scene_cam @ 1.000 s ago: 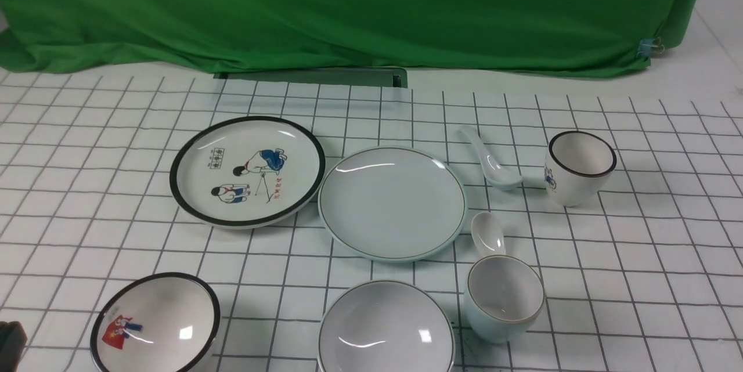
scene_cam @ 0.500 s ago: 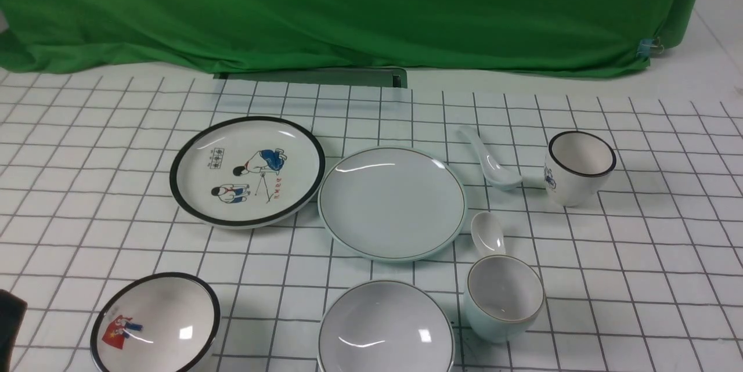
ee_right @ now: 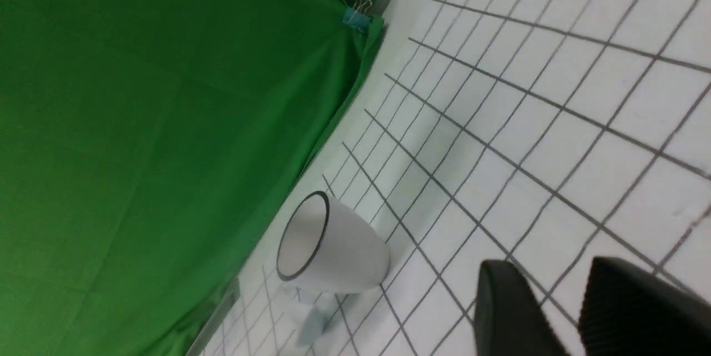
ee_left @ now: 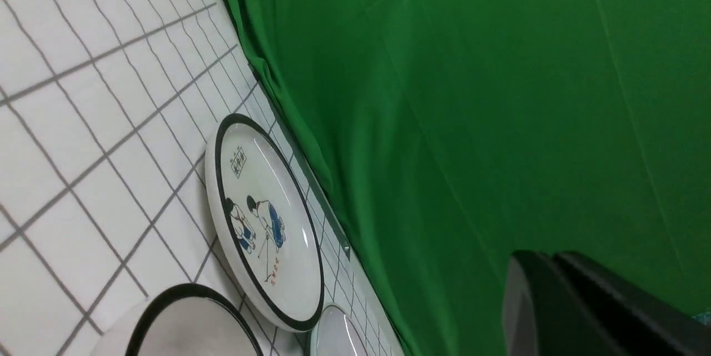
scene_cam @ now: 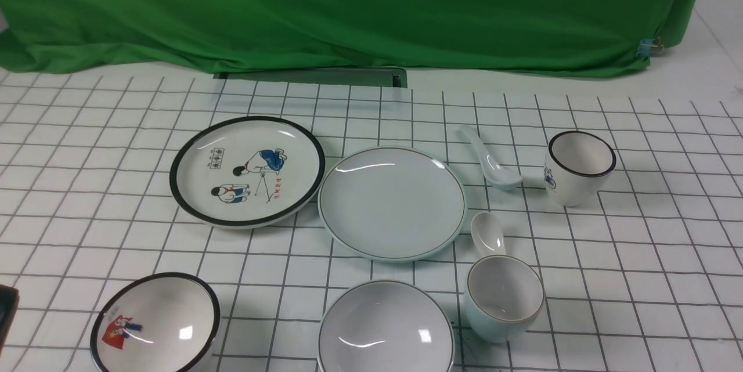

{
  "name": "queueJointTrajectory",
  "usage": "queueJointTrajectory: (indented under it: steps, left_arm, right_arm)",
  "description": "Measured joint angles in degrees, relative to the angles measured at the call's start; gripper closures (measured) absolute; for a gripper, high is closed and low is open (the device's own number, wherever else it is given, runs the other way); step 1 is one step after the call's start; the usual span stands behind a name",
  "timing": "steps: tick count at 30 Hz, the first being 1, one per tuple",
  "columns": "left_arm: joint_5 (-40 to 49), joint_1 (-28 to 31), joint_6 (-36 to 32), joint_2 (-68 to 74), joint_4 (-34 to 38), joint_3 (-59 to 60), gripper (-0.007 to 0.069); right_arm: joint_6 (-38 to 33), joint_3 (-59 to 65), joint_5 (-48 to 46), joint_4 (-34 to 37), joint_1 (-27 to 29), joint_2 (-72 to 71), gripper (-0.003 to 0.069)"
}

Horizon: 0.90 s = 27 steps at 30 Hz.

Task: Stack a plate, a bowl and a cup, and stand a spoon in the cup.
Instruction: Use the left arm to grab a blue rice bowl

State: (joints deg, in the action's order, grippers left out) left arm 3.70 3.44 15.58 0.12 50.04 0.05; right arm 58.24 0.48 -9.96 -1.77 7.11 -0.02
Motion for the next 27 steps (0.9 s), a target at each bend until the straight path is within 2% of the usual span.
queueJointTrajectory:
  steps: [2,4,7,10,13,17,19,20,21,23,25,27]
  left_arm:
    - [3.52,0.0,-4.36,-0.06,-2.93,-3.57,0.0652]
    - [5.44,0.0,-7.08,-0.06,-5.12,-6.31,0.0652]
    - [15.74,0.0,-12.07,4.65,-17.2,-19.26,0.0652]
    - [26.03,0.0,-13.66,14.85,-26.74,-28.88,0.0652]
    - [37.07,0.0,-18.26,25.82,-33.46,-37.99,0.0652]
    - [48.99,-0.7,-24.43,36.11,-37.21,-46.02,0.0652]
    - [52.54,-3.3,-25.7,40.72,-38.12,-48.5,0.0652]
    - [52.95,-4.02,-25.82,41.54,-38.25,-48.88,0.0652]
    - [53.47,-5.22,-26.36,42.73,-38.37,-49.33,0.0652]
    - [54.47,-11.73,-27.23,48.01,-39.44,-50.69,0.0651]
    - [54.58,-14.55,-27.38,50.23,-39.95,-51.13,0.0647]
    - [54.91,-20.11,-27.24,55.42,-41.16,-52.22,0.0625]
  right_arm:
    - [-7.19,0.0,3.77,0.07,-0.49,0.0,0.0418]
    - [-10.69,-0.26,4.86,0.14,-1.27,0.0,0.0426]
    - [-26.39,-5.95,5.35,0.19,-4.6,3.46,0.0535]
    - [-37.28,-12.58,5.16,0.19,-6.93,11.36,0.0631]
    - [-46.68,-20.92,2.33,0.19,-9.06,20.42,0.0645]
    - [-55.49,-32.92,-8.79,0.19,-11.8,31.83,0.0645]
    - [-59.73,-39.45,-18.6,0.19,-13.56,37.92,0.0645]
    - [-60.09,-39.96,-18.6,0.19,-13.56,38.51,0.0645]
    - [-61.56,-41.9,-23.28,0.19,-14.41,40.88,0.0645]
    - [-64.69,-46.59,-33.87,0.19,-17.35,48.22,0.0645]
    - [-65.81,-47.86,-37.2,0.19,-19.2,50.72,0.0645]
    - [-66.97,-49.22,-41.39,0.19,-23.86,54.72,0.0645]
